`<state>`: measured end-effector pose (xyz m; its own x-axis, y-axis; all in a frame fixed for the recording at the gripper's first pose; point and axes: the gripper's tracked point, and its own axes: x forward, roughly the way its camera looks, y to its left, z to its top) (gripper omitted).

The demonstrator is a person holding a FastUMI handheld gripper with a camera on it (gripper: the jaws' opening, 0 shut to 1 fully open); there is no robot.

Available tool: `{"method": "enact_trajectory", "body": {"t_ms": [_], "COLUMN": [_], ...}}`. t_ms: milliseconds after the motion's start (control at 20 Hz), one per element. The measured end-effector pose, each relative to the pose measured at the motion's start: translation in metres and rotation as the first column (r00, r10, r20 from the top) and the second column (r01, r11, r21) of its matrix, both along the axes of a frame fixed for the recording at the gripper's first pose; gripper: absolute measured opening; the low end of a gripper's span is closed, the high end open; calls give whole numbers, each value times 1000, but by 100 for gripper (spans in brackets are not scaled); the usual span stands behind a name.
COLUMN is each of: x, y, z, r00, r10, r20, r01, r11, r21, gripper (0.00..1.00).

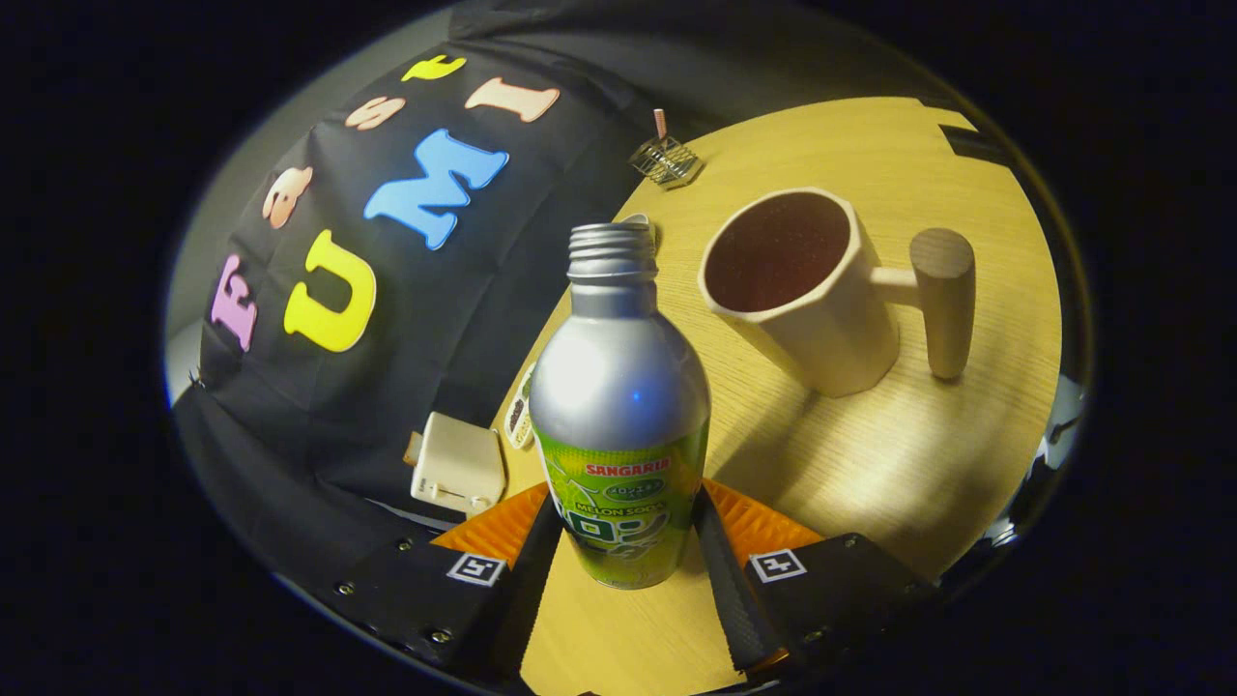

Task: Take the bottle from table, then pour the juice into the cup, finally place the bottle on the coaster

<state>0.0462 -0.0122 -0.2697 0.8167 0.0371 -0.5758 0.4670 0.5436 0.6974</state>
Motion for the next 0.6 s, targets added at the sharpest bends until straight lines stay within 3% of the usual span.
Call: {"method": "enact_trajectory", "body": {"t_ms": [250,600], "x": [10,41], "y": [3,-2], "z": [-1,14], "r00": [999,998], "r10": [37,14], "r20": [0,61], "r01": [-37,7], "r11": [984,944], "r21": [-176,-329], "gripper": [77,77]}}
